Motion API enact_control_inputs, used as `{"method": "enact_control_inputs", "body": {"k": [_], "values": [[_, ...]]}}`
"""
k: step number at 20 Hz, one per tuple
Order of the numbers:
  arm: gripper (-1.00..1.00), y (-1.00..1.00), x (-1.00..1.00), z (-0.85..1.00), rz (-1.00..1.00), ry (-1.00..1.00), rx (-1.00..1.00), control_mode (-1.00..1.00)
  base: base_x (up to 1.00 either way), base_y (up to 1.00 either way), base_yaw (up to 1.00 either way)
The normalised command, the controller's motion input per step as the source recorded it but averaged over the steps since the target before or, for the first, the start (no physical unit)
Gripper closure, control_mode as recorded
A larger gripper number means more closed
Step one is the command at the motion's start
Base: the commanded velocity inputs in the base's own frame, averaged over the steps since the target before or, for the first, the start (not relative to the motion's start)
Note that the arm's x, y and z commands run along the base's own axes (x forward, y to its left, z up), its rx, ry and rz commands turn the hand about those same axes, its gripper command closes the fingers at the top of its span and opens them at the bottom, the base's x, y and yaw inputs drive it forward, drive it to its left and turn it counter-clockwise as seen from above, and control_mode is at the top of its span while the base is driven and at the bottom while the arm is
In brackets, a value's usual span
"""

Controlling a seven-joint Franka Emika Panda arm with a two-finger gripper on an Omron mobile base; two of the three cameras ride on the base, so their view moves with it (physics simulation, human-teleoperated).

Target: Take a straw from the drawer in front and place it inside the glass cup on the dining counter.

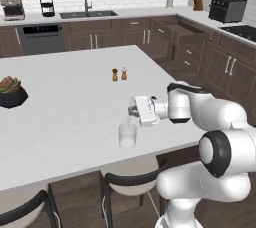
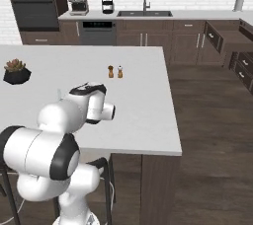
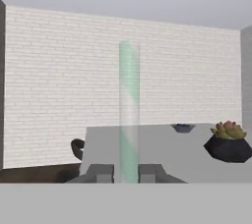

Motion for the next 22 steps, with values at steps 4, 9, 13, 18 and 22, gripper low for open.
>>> {"method": "enact_control_inputs", "body": {"k": [4,9,13,18,22], "values": [[1.00,0.06,0.33,-0.16,0.00,0.00,-0.01,-1.00,0.00,0.00,0.00],[1.00,0.00,0.12,-0.31,0.00,0.00,-0.02,-1.00,0.00,0.00,0.00],[1.00,0.00,0.00,-0.25,0.00,0.00,-0.03,-1.00,0.00,0.00,0.00],[1.00,0.03,0.15,-0.05,0.00,0.00,0.00,-1.00,0.00,0.00,0.00],[1.00,0.02,0.31,0.00,0.00,0.00,0.00,-1.00,0.00,0.00,0.00]]}}
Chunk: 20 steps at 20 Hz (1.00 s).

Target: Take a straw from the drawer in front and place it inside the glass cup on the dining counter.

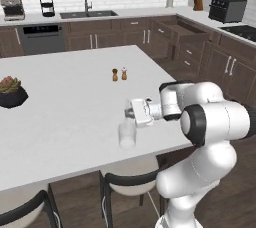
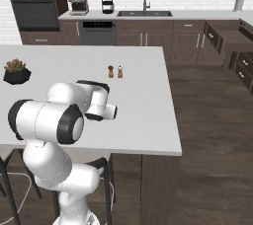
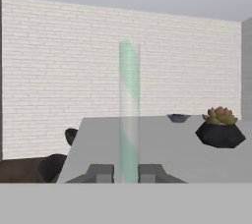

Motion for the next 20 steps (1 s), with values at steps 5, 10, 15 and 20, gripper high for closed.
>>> {"method": "enact_control_inputs", "body": {"k": [5,10,15,20], "values": [[1.00,0.00,0.25,-0.01,0.00,0.00,0.00,-1.00,0.00,0.00,0.00],[1.00,0.02,0.00,-0.18,0.00,0.00,0.00,-1.00,0.00,0.00,0.00],[1.00,0.14,-0.62,-0.31,0.00,0.00,0.00,-1.00,0.00,0.00,0.00],[1.00,0.04,-0.30,-0.21,0.00,0.00,0.00,-1.00,0.00,0.00,0.00]]}}
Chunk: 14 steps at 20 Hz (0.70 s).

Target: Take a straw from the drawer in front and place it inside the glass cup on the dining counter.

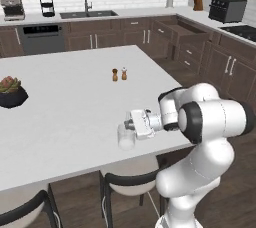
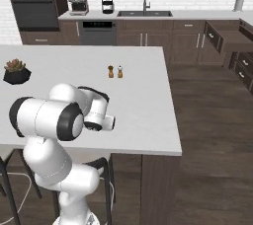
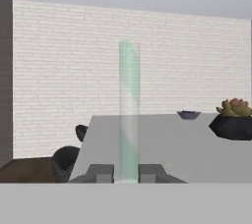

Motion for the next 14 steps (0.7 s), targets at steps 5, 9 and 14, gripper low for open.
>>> {"method": "enact_control_inputs", "body": {"k": [5,9,14], "values": [[-1.00,0.00,-0.01,-0.06,-0.01,0.00,0.00,-1.00,0.00,0.00,0.00],[-1.00,-0.02,0.00,0.00,-0.02,0.00,0.00,-1.00,0.00,0.00,0.00],[-1.00,-0.18,0.00,0.12,-0.01,-0.01,-0.02,-1.00,0.00,0.00,0.00]]}}
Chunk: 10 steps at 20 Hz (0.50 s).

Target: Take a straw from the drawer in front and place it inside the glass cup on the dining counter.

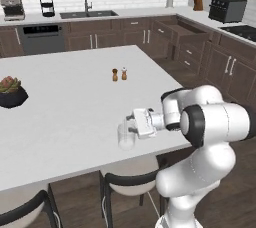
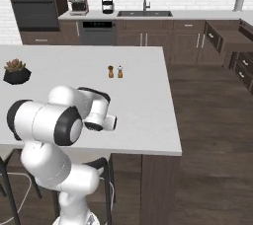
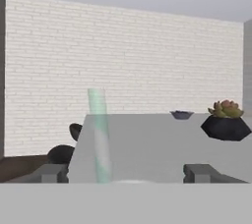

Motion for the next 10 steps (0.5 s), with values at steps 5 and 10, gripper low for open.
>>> {"method": "enact_control_inputs", "body": {"k": [5,10], "values": [[-1.00,-0.27,-0.12,0.47,-0.01,-0.06,-0.01,-1.00,0.00,0.00,0.00],[-1.00,-0.37,-0.39,0.84,-0.01,-0.05,-0.02,-1.00,0.00,0.00,0.00]]}}
